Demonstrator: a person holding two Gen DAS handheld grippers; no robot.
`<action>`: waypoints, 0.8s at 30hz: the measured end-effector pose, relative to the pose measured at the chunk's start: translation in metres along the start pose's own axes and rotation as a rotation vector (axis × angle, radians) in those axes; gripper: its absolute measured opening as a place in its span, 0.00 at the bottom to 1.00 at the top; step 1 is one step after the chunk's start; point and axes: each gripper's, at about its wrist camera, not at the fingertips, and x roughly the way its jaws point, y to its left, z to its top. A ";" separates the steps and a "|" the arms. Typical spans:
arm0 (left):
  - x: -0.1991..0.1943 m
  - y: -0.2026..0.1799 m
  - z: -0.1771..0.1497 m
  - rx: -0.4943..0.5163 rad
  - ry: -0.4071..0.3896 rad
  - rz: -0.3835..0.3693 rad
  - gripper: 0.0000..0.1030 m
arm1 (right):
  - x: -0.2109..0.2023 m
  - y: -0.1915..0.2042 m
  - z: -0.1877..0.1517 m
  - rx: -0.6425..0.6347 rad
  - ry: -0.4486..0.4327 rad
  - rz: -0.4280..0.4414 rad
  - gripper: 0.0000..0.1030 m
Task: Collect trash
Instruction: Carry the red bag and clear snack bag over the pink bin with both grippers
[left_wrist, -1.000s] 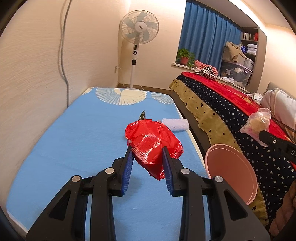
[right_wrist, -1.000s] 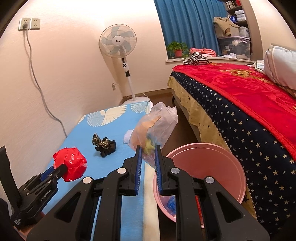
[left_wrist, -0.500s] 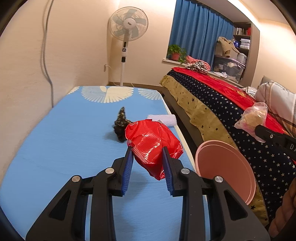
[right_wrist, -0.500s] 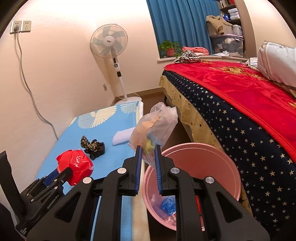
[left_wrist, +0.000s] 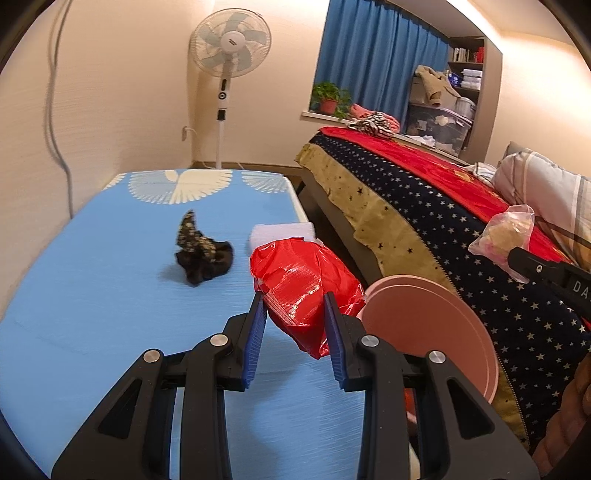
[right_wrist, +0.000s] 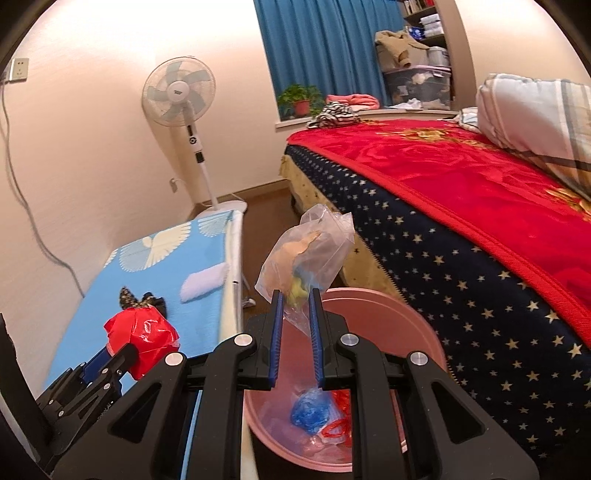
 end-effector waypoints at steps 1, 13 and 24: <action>0.001 -0.003 0.000 0.003 0.000 -0.006 0.30 | 0.000 -0.003 0.000 0.004 -0.002 -0.011 0.14; 0.016 -0.036 -0.003 0.053 0.019 -0.078 0.30 | 0.007 -0.020 -0.001 0.017 0.015 -0.085 0.14; 0.029 -0.059 -0.006 0.055 0.035 -0.125 0.30 | 0.008 -0.031 -0.003 0.021 0.023 -0.135 0.14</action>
